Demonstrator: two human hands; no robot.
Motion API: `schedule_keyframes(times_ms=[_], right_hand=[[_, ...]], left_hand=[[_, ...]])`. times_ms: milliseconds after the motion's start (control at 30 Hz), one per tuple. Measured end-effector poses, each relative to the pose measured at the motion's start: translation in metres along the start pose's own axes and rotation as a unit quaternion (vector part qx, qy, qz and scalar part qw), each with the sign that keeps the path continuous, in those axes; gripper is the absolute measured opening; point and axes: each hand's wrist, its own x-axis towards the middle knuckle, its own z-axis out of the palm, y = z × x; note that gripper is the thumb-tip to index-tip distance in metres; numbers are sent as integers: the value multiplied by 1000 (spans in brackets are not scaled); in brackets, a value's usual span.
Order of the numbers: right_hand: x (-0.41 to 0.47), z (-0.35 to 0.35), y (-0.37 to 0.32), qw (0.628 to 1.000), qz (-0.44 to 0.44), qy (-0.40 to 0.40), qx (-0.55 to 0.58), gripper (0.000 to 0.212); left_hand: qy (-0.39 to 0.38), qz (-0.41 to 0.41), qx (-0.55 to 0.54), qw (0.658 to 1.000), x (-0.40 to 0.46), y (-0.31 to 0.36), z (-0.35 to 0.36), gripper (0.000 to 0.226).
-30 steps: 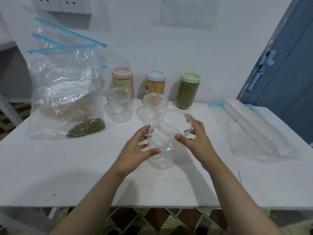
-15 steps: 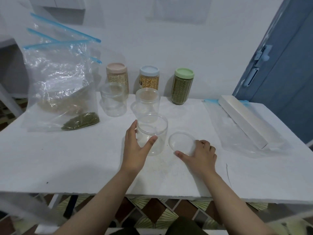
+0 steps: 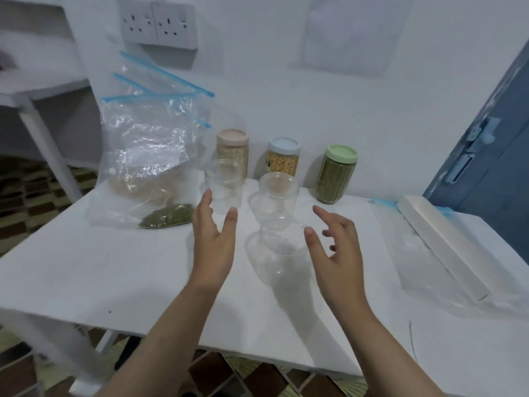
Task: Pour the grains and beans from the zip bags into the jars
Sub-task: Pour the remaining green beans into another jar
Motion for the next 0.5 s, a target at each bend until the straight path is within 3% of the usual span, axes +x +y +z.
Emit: schedule_keyframes(times_ms=[200,400,500], right_hand=[[31,87,-54,996,-40,-40,65,31],[66,205,-71,992,20,-102,70,40],[83,253,-74,991,36,-118,58,48]], left_hand=[[85,60,27,994,72,6,-81,50],[97,15,75,992,156,-18,-156,51],[60,-35,113,991,194,-36,-184,58]])
